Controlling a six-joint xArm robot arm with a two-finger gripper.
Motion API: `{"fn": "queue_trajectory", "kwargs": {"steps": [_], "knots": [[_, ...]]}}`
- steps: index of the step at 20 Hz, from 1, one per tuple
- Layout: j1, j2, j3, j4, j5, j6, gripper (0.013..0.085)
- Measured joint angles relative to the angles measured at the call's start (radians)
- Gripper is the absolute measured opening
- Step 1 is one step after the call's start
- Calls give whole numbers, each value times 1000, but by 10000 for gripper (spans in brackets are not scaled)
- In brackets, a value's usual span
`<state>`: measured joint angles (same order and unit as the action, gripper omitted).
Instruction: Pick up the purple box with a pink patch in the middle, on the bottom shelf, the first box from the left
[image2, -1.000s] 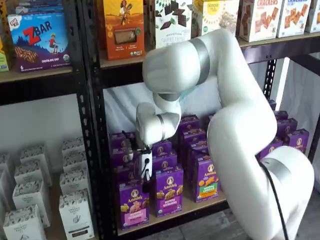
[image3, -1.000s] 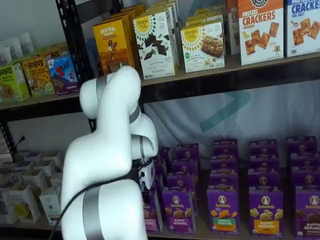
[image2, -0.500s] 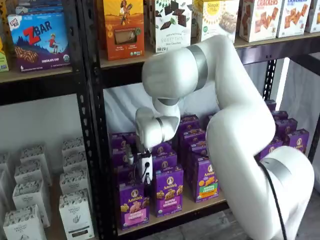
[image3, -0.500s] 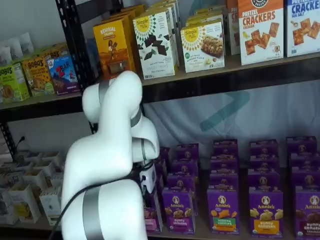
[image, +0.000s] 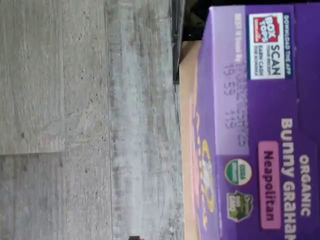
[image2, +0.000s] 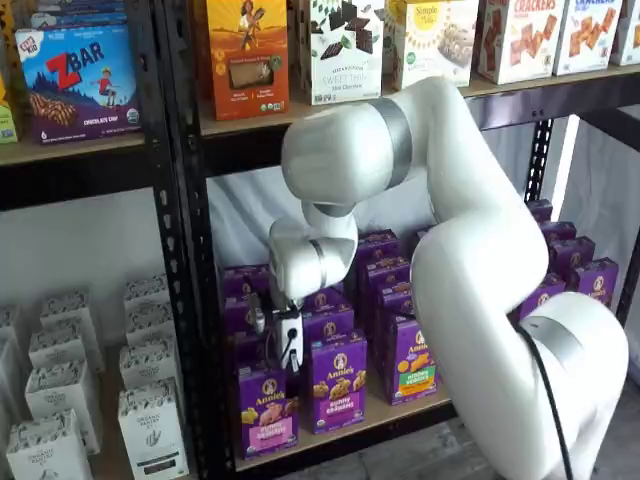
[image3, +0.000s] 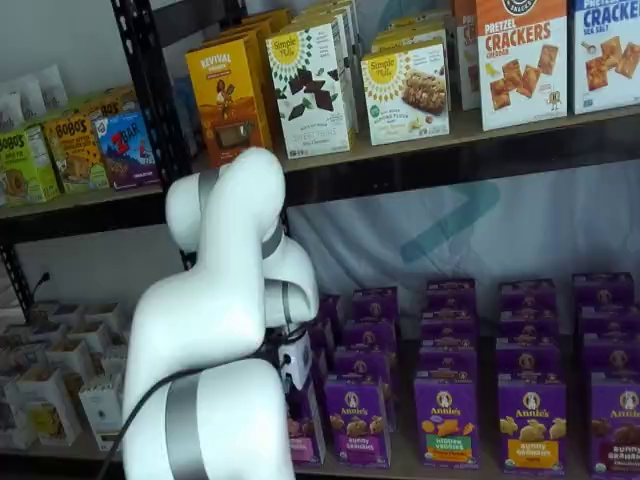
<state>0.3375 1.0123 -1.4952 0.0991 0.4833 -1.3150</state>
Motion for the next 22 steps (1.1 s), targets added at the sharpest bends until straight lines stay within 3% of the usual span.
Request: {"fn": "queue_trajectory", "kwargs": {"steps": [8, 17, 22], "knots": [[4, 13, -12, 20, -25, -14, 850], [13, 29, -50, 26, 12, -9, 610], [21, 43, -67, 7, 19, 16, 610]]}}
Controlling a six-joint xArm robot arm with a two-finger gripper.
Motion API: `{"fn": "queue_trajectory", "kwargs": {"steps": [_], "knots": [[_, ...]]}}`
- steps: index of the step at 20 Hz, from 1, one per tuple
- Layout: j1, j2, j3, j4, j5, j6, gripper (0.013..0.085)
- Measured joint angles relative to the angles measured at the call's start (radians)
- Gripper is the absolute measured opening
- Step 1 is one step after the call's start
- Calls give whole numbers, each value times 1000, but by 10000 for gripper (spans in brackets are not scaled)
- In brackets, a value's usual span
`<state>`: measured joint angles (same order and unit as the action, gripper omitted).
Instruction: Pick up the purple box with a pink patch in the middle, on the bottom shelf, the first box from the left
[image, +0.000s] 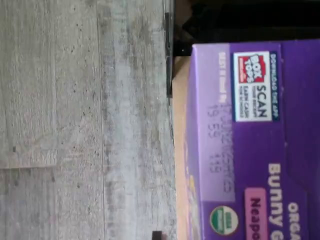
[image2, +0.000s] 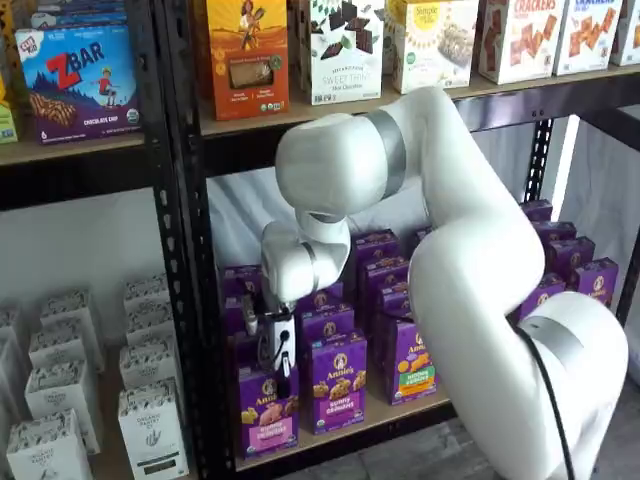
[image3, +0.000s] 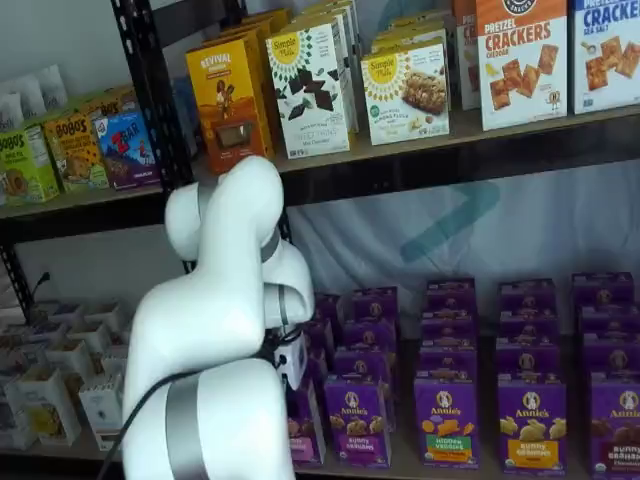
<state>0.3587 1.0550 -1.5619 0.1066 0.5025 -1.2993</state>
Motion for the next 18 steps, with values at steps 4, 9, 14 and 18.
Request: {"fn": "queue_trajectory", "kwargs": {"steps": [4, 9, 14, 18], "knots": [[6, 9, -9, -3, 0, 8, 610], [9, 14, -12, -2, -1, 11, 530], [10, 15, -11, -2, -2, 11, 450], [11, 16, -10, -1, -5, 11, 450]]}}
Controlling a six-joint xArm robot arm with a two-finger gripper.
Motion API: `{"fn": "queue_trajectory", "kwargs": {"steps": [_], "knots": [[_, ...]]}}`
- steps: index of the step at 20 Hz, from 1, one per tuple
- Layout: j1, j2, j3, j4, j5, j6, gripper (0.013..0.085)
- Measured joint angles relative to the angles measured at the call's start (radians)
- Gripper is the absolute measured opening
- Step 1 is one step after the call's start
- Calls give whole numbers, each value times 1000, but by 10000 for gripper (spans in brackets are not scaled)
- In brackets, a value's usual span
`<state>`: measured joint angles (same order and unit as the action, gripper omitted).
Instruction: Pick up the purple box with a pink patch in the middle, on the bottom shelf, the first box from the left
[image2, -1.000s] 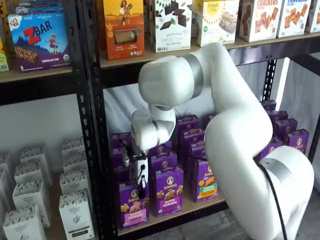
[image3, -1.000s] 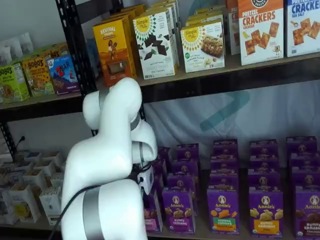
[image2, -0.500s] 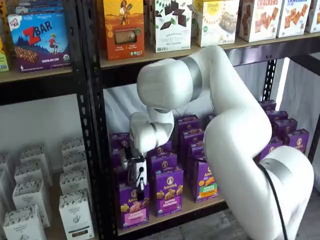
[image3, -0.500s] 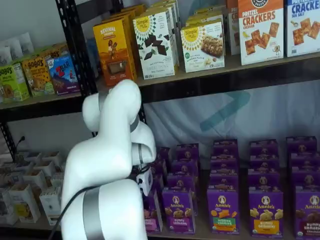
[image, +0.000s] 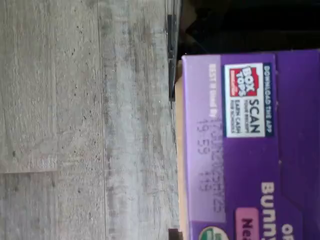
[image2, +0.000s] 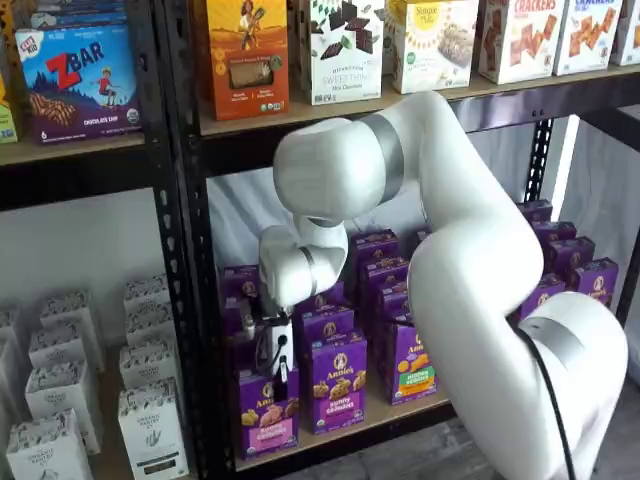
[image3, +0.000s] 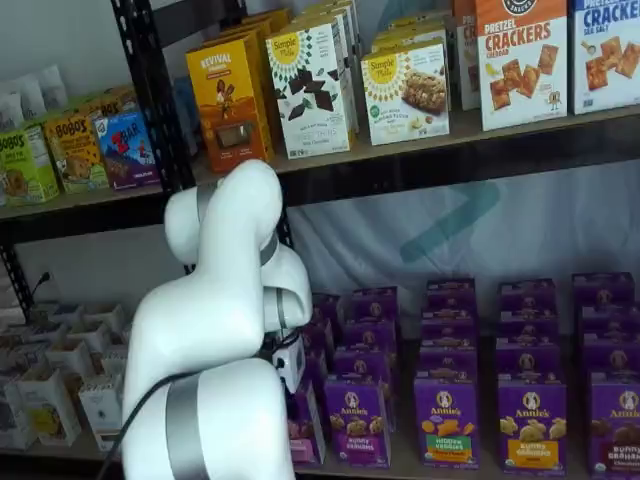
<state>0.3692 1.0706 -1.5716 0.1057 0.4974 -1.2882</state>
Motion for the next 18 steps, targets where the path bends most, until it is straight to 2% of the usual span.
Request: {"fn": "queue_trajectory", "kwargs": {"steps": [1, 2, 5, 12, 18], "knots": [[0, 0, 0, 3, 1, -2, 410], [0, 0, 0, 4, 2, -3, 410], [1, -3, 4, 8, -1, -6, 330], [1, -24, 35, 7, -8, -6, 330], [4, -87, 123, 17, -31, -13, 330]]}}
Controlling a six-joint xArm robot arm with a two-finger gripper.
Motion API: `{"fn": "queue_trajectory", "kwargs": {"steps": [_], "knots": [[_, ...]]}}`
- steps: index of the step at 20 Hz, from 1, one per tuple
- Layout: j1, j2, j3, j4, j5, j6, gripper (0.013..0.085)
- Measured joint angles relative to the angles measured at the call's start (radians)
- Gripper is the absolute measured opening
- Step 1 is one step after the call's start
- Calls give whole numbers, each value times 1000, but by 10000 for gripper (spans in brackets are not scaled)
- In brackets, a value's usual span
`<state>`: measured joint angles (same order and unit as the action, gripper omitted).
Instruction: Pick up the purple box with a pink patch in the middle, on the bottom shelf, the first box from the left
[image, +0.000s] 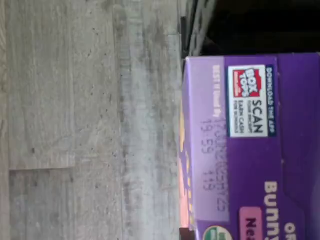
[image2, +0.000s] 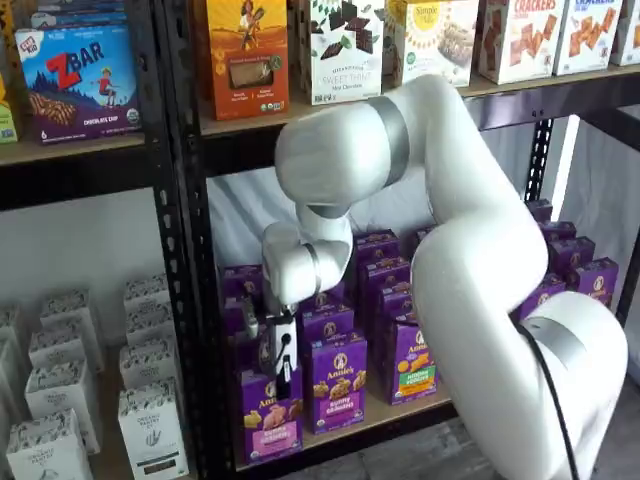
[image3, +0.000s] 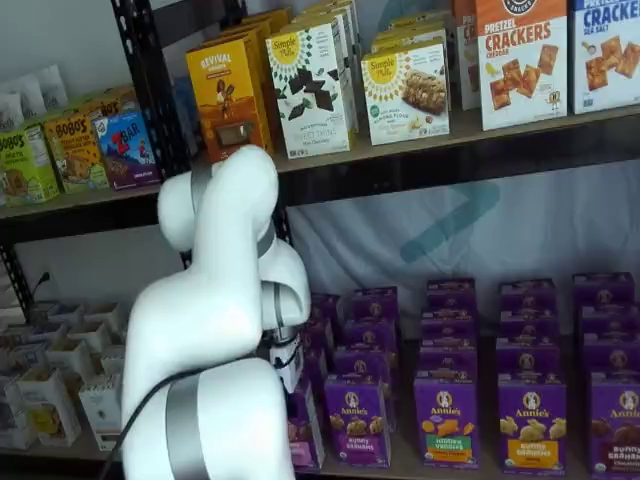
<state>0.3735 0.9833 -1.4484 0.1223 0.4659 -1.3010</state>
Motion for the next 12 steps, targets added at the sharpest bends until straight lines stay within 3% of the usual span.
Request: {"fn": "queue_trajectory", "kwargs": {"steps": [12], "knots": [[28, -247, 304, 104, -56, -71, 330]]}}
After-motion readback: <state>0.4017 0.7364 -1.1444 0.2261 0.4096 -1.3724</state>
